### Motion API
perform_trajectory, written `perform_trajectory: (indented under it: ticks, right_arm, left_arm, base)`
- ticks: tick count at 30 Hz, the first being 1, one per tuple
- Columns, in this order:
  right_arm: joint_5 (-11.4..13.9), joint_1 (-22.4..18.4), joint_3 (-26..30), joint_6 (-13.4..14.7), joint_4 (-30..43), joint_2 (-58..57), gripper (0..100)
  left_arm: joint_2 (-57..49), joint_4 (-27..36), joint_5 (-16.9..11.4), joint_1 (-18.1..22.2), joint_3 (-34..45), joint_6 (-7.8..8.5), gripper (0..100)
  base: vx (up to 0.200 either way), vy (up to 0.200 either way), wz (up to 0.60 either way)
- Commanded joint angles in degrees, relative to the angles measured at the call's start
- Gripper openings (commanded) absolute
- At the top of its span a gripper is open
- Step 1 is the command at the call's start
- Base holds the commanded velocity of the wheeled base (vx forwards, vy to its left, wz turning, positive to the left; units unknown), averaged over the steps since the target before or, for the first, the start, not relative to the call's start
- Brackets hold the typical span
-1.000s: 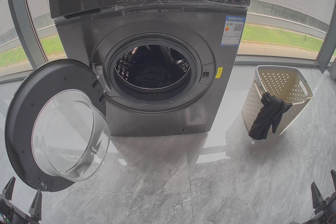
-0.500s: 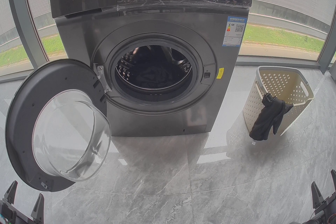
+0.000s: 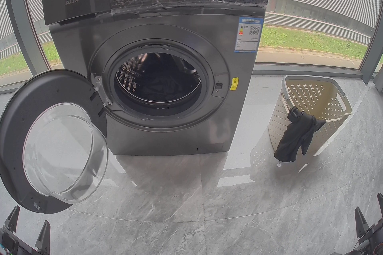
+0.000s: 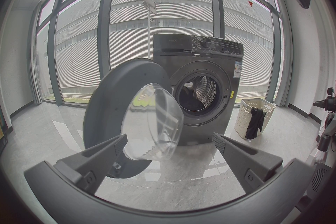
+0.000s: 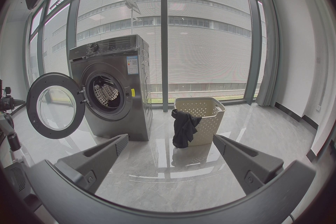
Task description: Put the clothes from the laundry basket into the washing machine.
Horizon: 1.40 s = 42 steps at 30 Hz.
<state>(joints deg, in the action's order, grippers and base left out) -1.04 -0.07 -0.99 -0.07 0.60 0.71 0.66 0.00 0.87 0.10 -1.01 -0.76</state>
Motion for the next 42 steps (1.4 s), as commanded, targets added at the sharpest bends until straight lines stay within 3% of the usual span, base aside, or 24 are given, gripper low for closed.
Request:
perform_trajectory:
  ticks: [1, 42]
  right_arm:
    - [-0.02, -0.01, 0.72, -0.01, 0.02, 0.08, 100]
    - [-0.02, -0.01, 0.72, -0.1, 0.02, 0.08, 100]
  left_arm:
    - [-0.66, 0.0, 0.01, -0.01, 1.01, -0.12, 100]
    - [-0.66, 0.0, 0.72, -0.01, 1.01, -1.0, 100]
  base:
    - [0.0, -0.2, 0.0]
    - [0.0, -0.2, 0.0]
